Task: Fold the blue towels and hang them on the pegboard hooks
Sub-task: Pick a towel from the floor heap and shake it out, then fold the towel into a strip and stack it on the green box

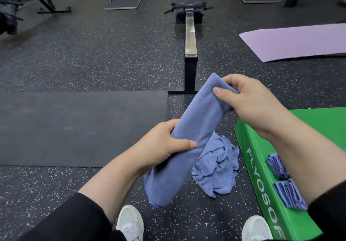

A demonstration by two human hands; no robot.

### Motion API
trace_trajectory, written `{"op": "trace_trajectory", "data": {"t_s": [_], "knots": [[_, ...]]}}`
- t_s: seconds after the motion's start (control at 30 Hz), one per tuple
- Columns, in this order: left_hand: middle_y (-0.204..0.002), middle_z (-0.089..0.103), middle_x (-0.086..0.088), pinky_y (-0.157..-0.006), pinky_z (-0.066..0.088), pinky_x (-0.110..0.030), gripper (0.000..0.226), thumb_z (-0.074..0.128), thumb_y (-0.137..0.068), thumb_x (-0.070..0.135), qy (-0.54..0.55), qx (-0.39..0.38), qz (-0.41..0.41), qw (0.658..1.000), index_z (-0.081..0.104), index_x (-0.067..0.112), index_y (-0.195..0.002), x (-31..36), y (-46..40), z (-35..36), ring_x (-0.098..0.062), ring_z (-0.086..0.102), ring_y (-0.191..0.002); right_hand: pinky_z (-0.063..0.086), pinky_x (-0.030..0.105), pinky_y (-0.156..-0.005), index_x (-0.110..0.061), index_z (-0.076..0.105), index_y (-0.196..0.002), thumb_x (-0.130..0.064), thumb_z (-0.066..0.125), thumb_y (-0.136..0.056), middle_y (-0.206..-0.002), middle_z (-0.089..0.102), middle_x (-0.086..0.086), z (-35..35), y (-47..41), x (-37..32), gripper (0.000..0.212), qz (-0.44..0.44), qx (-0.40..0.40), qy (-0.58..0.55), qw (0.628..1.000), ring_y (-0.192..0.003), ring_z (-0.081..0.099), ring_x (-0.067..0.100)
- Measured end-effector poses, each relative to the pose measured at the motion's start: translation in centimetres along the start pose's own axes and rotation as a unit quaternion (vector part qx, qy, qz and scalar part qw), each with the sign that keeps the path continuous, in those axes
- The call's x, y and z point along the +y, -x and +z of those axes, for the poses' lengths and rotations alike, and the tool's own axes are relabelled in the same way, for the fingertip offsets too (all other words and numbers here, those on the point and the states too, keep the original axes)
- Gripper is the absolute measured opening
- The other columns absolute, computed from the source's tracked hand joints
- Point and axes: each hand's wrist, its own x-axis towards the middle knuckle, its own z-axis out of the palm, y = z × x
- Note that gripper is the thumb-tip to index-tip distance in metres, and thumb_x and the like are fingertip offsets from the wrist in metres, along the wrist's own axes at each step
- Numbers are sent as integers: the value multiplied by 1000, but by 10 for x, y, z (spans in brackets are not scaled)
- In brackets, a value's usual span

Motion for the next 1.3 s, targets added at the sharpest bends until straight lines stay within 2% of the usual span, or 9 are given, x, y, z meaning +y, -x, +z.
{"op": "trace_trajectory", "data": {"t_s": [0.1, 0.2, 0.33, 0.53, 0.63, 0.73, 0.9, 1.07, 1.3], "knots": [[-102, 76, 0, -94, 54, -50, 38, 81, -70, 32, -16, -26, -29, 999, 69, 27, -105, -11, 6, -6, -27, 71, -101, 46, 18, -56, -18, 69, -98, -22, 64, -98, -83, 69, -2, -6, -2, 5, 7, 26, 33, -30, 999, -69, 57, 6], [-101, 73, -8, -83, 51, -42, 37, 76, -67, 29, -14, -51, -57, 997, 67, 24, -103, -25, 13, -12, -18, 68, -86, 48, 21, -54, -20, 68, -97, -24, 62, -99, -84, 69, 0, -9, -2, 7, 8, 35, 63, -37, 997, -68, 59, 7], [-110, 71, -14, -84, 49, -42, 40, 68, -69, 31, -4, -52, -90, 995, 67, 21, -108, -39, 22, -19, -21, 67, -88, 51, 21, -50, -19, 65, -96, -22, 61, -100, -83, 68, 2, -9, -3, 7, 7, 49, 86, -73, 992, -64, 62, 7], [-108, 76, -2, -94, 53, -43, 39, 76, -74, 35, 9, -51, -107, 993, 70, 26, -112, -44, 32, -29, -23, 72, -103, 59, 35, -64, -17, 66, -98, -24, 59, -101, -92, 71, 11, -6, -4, 7, 11, 56, 79, -92, 991, -77, 68, 18], [-91, 76, 0, -80, 51, -36, 25, 78, -78, 26, -7, -32, -103, 994, 71, 17, -100, -47, 32, -32, -17, 68, -79, 58, 40, -69, -20, 68, -96, -27, 59, -101, -93, 71, 11, -10, -6, 8, 12, 56, 80, -85, 992, -79, 66, 21], [-75, 71, 0, -66, 48, -24, 8, 75, -85, 18, 29, 41, -110, 993, 71, 12, -90, -46, 31, -34, -12, 61, -66, 58, 32, -61, -20, 68, -95, -27, 60, -101, -91, 71, 10, -17, -7, 12, 13, 65, 87, -80, 991, -77, 67, 20], [-77, 72, -9, -80, 53, -41, 26, 80, -71, 26, 92, 81, -89, 988, 74, 8, -89, -41, 28, -37, -19, 62, -68, 62, 46, -79, -16, 69, -94, -25, 62, -100, -89, 70, 9, -36, -4, 25, 13, 90, 90, -78, 989, -80, 67, 23], [-96, 72, -29, -93, 55, -55, 28, 80, -76, 20, 109, 65, -57, 990, 72, 0, -94, -16, 19, -21, -24, 65, -74, 62, 39, -77, -10, 67, -94, -23, 62, -100, -90, 68, 9, -77, 12, 33, 15, 121, 103, -66, 985, -84, 66, 22], [-82, 71, -15, -74, 53, -36, 21, 75, -87, 15, 103, -9, 1, 995, 70, -4, -97, 37, -20, 62, -20, 63, -72, 60, 33, -73, -10, 67, -98, -23, 63, -100, -87, 66, 3, -202, 70, 53, 14, 167, 133, 23, 977, -79, 61, 14]]}}
